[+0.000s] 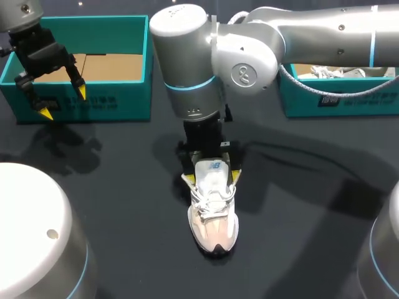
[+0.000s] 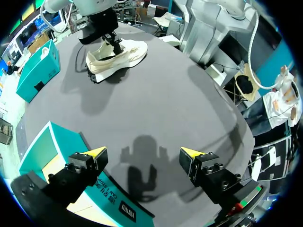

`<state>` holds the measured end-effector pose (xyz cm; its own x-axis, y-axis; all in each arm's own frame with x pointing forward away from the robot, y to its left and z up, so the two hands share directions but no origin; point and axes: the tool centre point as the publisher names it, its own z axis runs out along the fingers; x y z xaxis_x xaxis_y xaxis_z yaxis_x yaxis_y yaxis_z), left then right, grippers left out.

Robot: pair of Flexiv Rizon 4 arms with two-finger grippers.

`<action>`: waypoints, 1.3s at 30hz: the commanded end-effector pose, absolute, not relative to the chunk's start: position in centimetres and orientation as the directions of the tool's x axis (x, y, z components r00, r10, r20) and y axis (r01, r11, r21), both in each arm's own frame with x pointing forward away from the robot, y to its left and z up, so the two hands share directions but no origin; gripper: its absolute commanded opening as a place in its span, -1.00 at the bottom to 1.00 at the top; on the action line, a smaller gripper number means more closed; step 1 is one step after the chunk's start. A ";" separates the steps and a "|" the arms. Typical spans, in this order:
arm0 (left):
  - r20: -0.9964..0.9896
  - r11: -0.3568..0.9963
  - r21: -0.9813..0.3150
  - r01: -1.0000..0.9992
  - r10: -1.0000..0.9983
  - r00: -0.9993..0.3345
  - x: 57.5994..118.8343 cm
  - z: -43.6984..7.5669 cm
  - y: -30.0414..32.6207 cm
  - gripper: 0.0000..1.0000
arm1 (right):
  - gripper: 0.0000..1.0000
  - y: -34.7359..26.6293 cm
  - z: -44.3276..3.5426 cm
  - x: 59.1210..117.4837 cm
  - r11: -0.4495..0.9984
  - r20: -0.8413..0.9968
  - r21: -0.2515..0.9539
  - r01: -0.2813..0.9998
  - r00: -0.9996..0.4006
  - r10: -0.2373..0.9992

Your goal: Take the shoe out of the shoebox, open the shoe tongue, remove and reinsert the insole, then place the shoe into the shoebox

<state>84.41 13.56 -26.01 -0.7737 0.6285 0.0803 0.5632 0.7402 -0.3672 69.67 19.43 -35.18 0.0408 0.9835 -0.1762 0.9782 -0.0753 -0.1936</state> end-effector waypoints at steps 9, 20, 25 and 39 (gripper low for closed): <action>0.082 0.740 -0.366 0.564 0.629 -0.773 84.4 -26.0 13.6 1.00 | 1.00 18.8 -34.0 68.6 -0.029 -0.131 -0.160 0.987 0.008 0.991; 0.082 0.740 -0.366 0.564 0.629 -0.773 84.4 -26.0 13.6 1.00 | 1.00 19.1 -33.2 67.1 0.001 -0.111 -0.169 0.986 -0.020 0.994; 0.082 0.740 -0.366 0.564 0.629 -0.773 84.4 -26.0 13.6 1.00 | 1.00 19.1 -32.6 65.4 0.022 -0.081 -0.157 0.987 -0.035 0.996; 0.082 0.740 -0.366 0.564 0.629 -0.773 84.4 -26.0 13.6 1.00 | 1.00 17.1 -30.1 60.0 0.093 0.007 -0.068 0.993 -0.093 0.996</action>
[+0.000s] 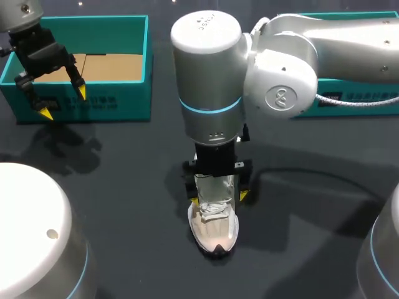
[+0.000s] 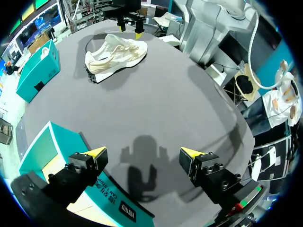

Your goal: Take the shoe out of the shoebox, open the shoe tongue, remove and reinsert the insole, then place the shoe into the shoebox

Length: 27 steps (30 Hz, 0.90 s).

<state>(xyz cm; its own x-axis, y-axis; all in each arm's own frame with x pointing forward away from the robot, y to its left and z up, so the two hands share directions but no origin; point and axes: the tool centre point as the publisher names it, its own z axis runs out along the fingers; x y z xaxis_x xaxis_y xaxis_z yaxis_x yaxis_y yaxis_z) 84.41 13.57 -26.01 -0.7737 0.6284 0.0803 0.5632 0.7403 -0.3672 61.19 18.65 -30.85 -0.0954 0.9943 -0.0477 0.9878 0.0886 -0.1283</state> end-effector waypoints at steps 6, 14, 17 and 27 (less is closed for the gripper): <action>0.082 0.740 -0.366 0.564 0.629 -0.773 84.4 -26.0 13.6 1.00 | -0.27 17.5 -29.6 59.9 0.104 -0.014 -0.048 0.993 -0.105 0.994; 0.082 0.740 -0.366 0.564 0.629 -0.773 84.4 -26.0 13.6 1.00 | -0.40 18.0 -29.6 59.7 0.104 -0.023 -0.036 0.994 -0.105 0.994; 0.082 0.740 -0.366 0.564 0.629 -0.773 84.4 -26.0 13.6 1.00 | -0.45 18.5 -29.8 60.3 0.126 -0.019 -0.034 0.991 -0.127 0.992; 0.082 0.740 -0.366 0.564 0.629 -0.773 84.4 -26.0 13.6 1.00 | -0.45 20.0 -31.0 63.8 0.209 -0.016 -0.021 0.978 -0.209 0.978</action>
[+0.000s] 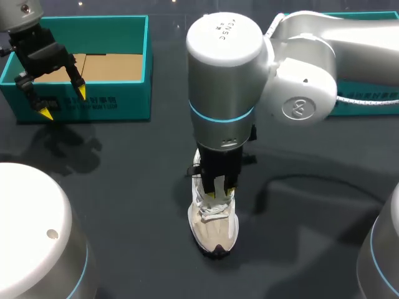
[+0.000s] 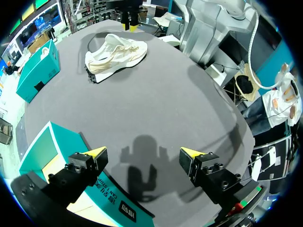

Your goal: Take the shoe out of the shoebox, open the shoe tongue, remove and reinsert the insole, then place the shoe into the shoebox

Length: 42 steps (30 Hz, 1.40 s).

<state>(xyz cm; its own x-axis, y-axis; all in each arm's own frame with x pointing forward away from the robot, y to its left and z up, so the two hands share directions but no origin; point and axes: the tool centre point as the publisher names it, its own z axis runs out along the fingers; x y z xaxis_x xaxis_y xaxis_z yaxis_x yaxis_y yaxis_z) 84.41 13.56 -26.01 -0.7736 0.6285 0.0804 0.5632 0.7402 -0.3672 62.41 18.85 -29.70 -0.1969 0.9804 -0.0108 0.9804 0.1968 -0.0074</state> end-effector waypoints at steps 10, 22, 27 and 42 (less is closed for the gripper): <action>0.082 0.740 -0.366 0.564 0.629 -0.773 84.4 -26.0 13.6 1.00 | -0.42 19.9 -34.0 66.7 0.206 0.040 -0.026 0.978 -0.205 0.978; 0.082 0.740 -0.366 0.564 0.629 -0.773 84.4 -26.0 13.6 1.00 | -0.41 20.4 -34.4 68.0 0.132 -0.046 -0.036 0.991 -0.134 0.990; 0.082 0.740 -0.366 0.564 0.629 -0.773 84.4 -26.0 13.6 1.00 | -0.43 20.9 -34.3 68.5 0.154 -0.068 -0.020 0.988 -0.155 0.986; 0.082 0.740 -0.366 0.564 0.629 -0.773 84.4 -26.0 13.6 1.00 | -0.44 20.3 -34.6 69.8 0.197 -0.047 -0.031 0.980 -0.198 0.979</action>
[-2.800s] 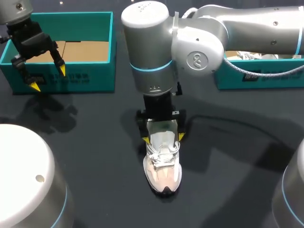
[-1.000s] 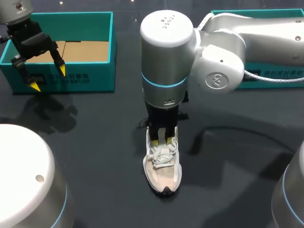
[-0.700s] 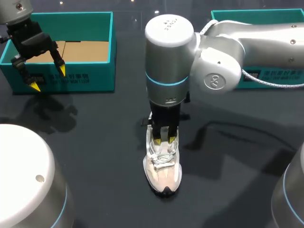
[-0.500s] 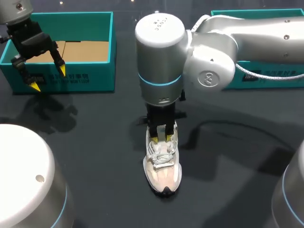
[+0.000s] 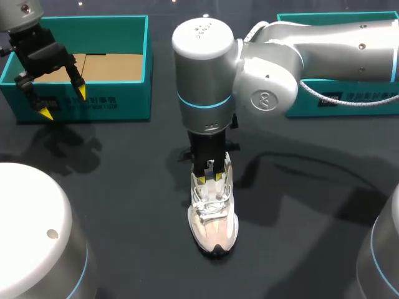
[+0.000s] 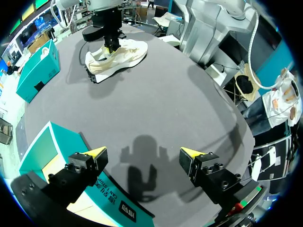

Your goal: Take the shoe out of the shoebox, open the shoe tongue, remove and reinsert the insole, then place the shoe into the shoebox

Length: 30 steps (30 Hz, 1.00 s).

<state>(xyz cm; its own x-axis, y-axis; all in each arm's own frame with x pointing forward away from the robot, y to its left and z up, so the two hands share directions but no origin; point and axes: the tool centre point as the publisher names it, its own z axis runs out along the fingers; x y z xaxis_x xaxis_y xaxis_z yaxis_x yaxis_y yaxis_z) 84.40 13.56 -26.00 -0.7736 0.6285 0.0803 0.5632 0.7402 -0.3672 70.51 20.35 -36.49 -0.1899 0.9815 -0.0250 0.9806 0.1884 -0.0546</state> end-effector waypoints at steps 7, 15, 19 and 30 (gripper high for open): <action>0.082 0.740 -0.366 0.564 0.629 -0.773 84.4 -26.0 13.6 1.00 | -0.33 19.7 -30.4 69.6 0.377 -0.092 0.034 0.926 -0.373 0.923; 0.082 0.740 -0.366 0.564 0.629 -0.773 84.4 -26.0 13.6 1.00 | -0.23 18.3 -28.2 70.2 0.709 -0.125 0.012 0.705 -0.702 0.701; 0.082 0.740 -0.366 0.564 0.629 -0.773 84.4 -26.0 13.6 1.00 | 0.65 17.6 -26.6 70.5 0.858 -0.120 0.036 0.512 -0.850 0.513; 0.082 0.740 -0.366 0.564 0.629 -0.773 84.4 -26.0 13.6 1.00 | 1.00 17.3 -26.0 70.5 0.931 -0.093 0.046 0.362 -0.926 0.365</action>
